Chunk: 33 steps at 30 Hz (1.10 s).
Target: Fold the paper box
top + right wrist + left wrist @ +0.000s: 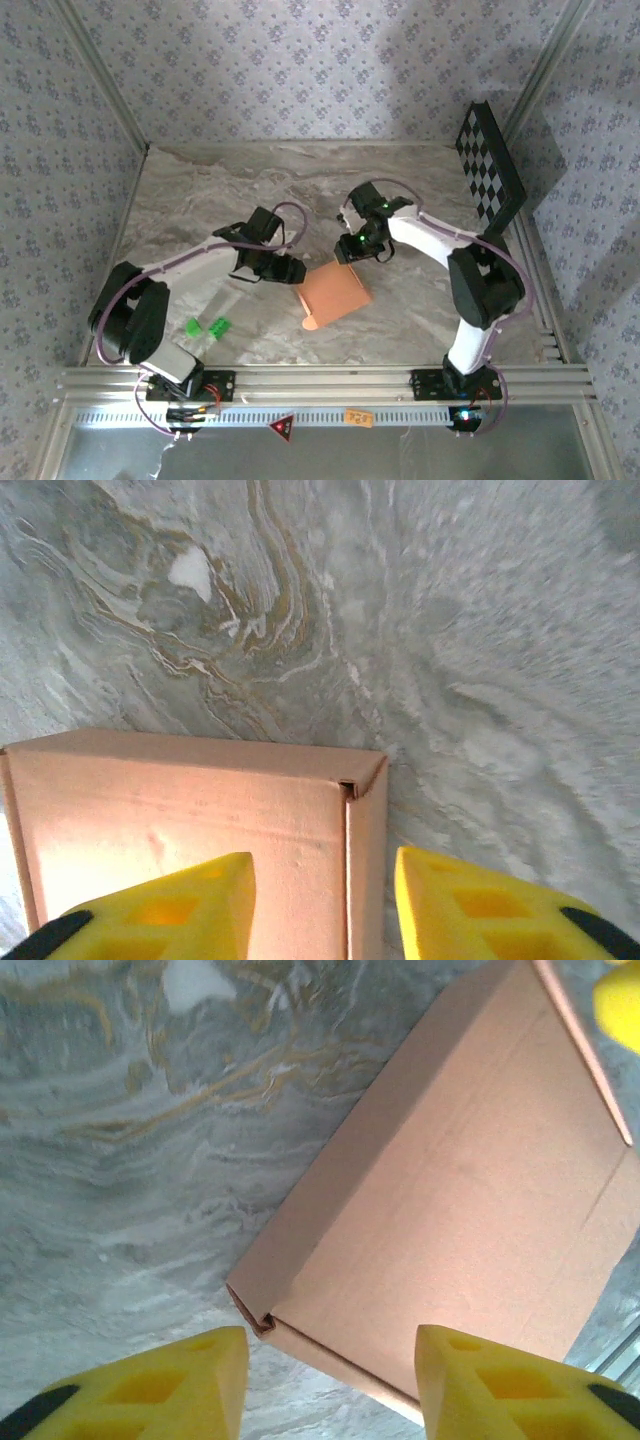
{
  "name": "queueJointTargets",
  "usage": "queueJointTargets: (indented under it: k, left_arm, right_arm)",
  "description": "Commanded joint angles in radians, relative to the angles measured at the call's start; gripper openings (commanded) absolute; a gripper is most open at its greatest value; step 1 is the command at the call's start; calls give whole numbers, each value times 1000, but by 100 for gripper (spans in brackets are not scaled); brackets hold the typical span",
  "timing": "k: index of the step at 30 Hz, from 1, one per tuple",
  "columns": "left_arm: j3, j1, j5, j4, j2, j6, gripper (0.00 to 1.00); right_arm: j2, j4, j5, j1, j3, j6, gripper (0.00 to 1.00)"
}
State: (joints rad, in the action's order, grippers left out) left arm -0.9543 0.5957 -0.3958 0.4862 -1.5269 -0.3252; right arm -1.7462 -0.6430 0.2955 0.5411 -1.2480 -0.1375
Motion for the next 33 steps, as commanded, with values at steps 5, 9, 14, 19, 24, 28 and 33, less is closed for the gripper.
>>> queueJointTargets:
  k: [5,9,14,19,24,28,33]
  left_arm:
    - [-185,-2,-14,97,-52,256,56]
    - [-249,0,-21,108,-119,327,56]
    - [-297,3,-11,108,-174,379,56]
    - [-322,12,-14,105,-211,419,58]
    - [-361,41,3,140,-275,451,62]
    - [-377,68,35,157,-315,460,57]
    - [-394,71,96,173,-347,428,44]
  right_arm:
    - [175,37,-29,-22,46,170,52]
    - [254,106,-1,-64,108,182,62]
    - [306,184,114,-161,150,134,98]
    - [353,323,350,-297,234,53,99]
    - [414,467,442,-369,336,79,95]
    - [507,538,404,-356,424,208,93]
    - [562,385,362,-245,425,514,85]
